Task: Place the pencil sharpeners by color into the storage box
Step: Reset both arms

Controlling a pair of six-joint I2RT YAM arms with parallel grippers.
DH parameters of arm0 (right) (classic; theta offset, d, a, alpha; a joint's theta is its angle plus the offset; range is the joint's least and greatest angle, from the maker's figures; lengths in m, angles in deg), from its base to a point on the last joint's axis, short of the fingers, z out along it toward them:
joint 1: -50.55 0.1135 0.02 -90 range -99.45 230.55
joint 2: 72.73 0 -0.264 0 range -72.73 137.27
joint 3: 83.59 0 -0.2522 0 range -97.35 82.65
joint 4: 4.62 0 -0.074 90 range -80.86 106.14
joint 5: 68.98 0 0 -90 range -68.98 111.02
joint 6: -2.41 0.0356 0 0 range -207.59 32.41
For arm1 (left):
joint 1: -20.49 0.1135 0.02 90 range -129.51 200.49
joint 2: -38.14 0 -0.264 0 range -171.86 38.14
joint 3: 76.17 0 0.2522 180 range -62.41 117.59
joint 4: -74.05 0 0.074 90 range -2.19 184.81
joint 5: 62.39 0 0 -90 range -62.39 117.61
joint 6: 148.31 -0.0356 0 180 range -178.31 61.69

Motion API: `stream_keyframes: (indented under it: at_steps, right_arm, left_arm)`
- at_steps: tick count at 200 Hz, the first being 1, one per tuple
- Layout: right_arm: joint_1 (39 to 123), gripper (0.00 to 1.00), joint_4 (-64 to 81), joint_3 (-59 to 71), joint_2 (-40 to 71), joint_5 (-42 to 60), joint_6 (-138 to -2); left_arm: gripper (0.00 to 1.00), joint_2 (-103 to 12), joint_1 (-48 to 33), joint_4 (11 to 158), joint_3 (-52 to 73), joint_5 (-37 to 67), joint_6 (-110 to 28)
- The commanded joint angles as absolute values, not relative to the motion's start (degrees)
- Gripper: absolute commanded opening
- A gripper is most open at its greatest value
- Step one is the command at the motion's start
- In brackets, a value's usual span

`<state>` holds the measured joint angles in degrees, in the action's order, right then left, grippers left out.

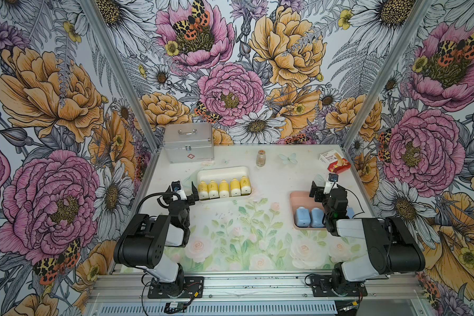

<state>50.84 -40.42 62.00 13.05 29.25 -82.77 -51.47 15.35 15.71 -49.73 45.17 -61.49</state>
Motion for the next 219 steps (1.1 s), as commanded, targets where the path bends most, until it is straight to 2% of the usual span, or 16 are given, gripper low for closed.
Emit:
stream_keyframes:
  at_steps: [1, 89, 219]
  right_arm:
    - [50.5, 1.0, -43.5, 62.8, 13.7, 28.2, -83.4]
    - [50.4, 1.0, -42.7, 62.0, 14.5, 25.4, -84.4]
    - [49.8, 1.0, -39.4, 60.0, 14.9, 23.8, -84.4]
  left_arm:
    - [0.98, -52.0, 14.7, 14.1, -50.1, 45.3, -62.7]
    - [0.99, -51.6, 14.8, 16.2, -49.3, 45.0, -62.9]
    - [0.99, -50.3, 17.4, 31.9, -42.2, 43.1, -60.1]
